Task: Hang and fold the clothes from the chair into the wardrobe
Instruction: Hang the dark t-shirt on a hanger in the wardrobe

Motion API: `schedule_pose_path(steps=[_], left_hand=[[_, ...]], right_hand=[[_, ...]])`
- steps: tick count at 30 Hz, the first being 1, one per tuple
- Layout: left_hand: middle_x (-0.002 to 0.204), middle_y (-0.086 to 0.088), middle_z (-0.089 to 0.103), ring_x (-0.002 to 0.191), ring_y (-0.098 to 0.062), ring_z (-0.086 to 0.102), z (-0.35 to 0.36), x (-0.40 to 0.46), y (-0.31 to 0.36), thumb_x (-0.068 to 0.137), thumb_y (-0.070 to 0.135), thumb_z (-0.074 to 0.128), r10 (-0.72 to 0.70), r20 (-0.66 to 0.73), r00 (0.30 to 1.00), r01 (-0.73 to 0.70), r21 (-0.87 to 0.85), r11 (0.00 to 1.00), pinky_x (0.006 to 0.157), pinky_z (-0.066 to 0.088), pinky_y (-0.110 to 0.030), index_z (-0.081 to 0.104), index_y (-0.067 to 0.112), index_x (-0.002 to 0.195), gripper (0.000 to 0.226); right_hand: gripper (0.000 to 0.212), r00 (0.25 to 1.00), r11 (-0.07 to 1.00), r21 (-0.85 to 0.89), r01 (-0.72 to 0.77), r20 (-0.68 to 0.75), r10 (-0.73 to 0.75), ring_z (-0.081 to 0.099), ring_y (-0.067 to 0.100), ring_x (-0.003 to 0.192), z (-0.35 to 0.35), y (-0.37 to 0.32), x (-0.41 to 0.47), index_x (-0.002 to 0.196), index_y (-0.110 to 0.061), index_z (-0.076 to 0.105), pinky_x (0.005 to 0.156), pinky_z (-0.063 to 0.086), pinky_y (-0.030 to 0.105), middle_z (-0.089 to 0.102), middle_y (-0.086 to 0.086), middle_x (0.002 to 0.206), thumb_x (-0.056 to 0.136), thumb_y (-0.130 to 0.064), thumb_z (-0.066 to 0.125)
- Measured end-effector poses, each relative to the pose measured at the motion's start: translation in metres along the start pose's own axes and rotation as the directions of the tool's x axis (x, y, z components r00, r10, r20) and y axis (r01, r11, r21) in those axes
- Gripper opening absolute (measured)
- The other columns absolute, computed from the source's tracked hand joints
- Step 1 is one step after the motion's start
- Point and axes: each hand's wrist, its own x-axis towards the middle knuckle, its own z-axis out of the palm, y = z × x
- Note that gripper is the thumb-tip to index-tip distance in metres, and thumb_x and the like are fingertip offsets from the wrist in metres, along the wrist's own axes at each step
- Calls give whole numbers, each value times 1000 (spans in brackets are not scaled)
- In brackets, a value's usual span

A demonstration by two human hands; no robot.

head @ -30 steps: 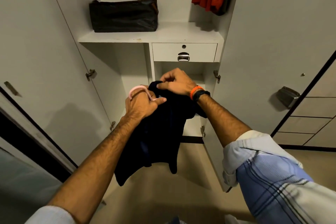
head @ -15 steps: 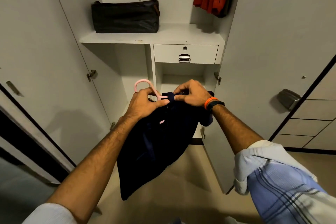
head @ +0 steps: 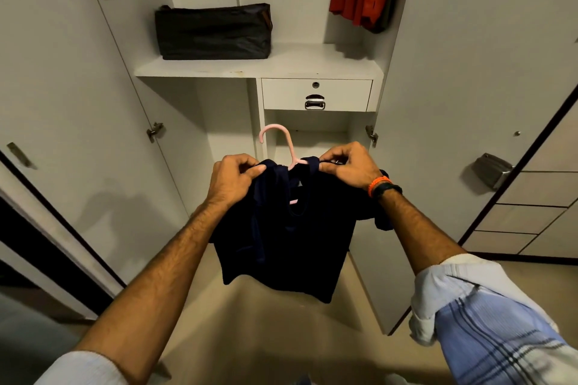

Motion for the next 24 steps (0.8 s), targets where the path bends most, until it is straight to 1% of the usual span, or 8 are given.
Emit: schedule_pose_path(steps=[3, 5, 8, 10, 13, 16, 19, 24], left_hand=[[85, 4, 72, 84, -13, 67, 0, 5, 3, 89, 23, 71, 17, -68, 998, -21, -57, 998, 83, 53, -27, 74, 17, 89, 7], [82, 3, 71, 80, -14, 65, -4, 8, 7, 90, 24, 69, -28, -207, 978, 0, -136, 991, 81, 53, -28, 73, 18, 86, 8], [82, 2, 67, 80, -15, 61, -12, 13, 11, 94, 31, 63, -174, -390, 904, 130, -136, 982, 77, 48, -29, 70, 17, 86, 17], [92, -1, 69, 90, -22, 62, -15, 16, 8, 94, 32, 61, -242, -419, 875, 242, -53, 969, 77, 43, -27, 70, 16, 94, 18], [101, 3, 71, 99, -20, 65, -17, 16, 1, 86, 26, 69, -257, -347, 902, 282, 21, 959, 84, 45, -26, 68, 19, 105, 20], [95, 7, 72, 92, -14, 66, -12, 14, -2, 85, 26, 74, -145, -174, 974, 156, 55, 986, 86, 50, -26, 73, 20, 99, 16], [88, 9, 72, 88, -12, 66, -7, 9, -2, 88, 27, 72, -73, -8, 997, 73, 103, 992, 85, 50, -27, 77, 19, 95, 12], [84, 10, 73, 86, -11, 68, -8, 4, -6, 84, 24, 76, -46, 47, 998, 43, 65, 997, 90, 54, -32, 78, 20, 91, 8]], right_hand=[[6, 1000, 999, 34, -24, -11, 24, 67, 15, 90, -2, 5, -3, 88, -19, 78, 88, 56, 40, 74, -5, 90, 83, -21, 77], [8, 999, 998, 55, -36, -27, 37, 67, 13, 89, -6, 9, -5, 91, -17, 79, 87, 56, 36, 75, -4, 90, 83, -20, 77], [8, 997, 992, 119, -51, -44, 57, 66, 9, 86, -10, 13, -9, 93, -15, 78, 82, 54, 28, 74, -3, 91, 85, -16, 75], [6, 995, 981, 182, -61, -61, 73, 65, 8, 85, -11, 13, -11, 89, -18, 77, 80, 53, 25, 73, -5, 88, 85, -14, 74], [11, 992, 966, 255, -49, -100, 77, 65, 7, 81, -11, 13, -12, 83, -22, 75, 80, 55, 25, 72, -6, 84, 84, -12, 76], [5, 994, 969, 246, -32, -91, 56, 68, 14, 86, -8, 12, -10, 86, -19, 77, 84, 56, 30, 74, -4, 86, 83, -15, 78], [6, 995, 974, 224, -33, -81, 52, 68, 18, 90, -4, 12, -9, 88, -17, 78, 87, 57, 34, 75, -2, 88, 82, -17, 78], [11, 997, 979, 200, -33, -60, 45, 69, 19, 91, -5, 14, -10, 93, -13, 79, 89, 57, 38, 76, 0, 91, 83, -18, 78]])
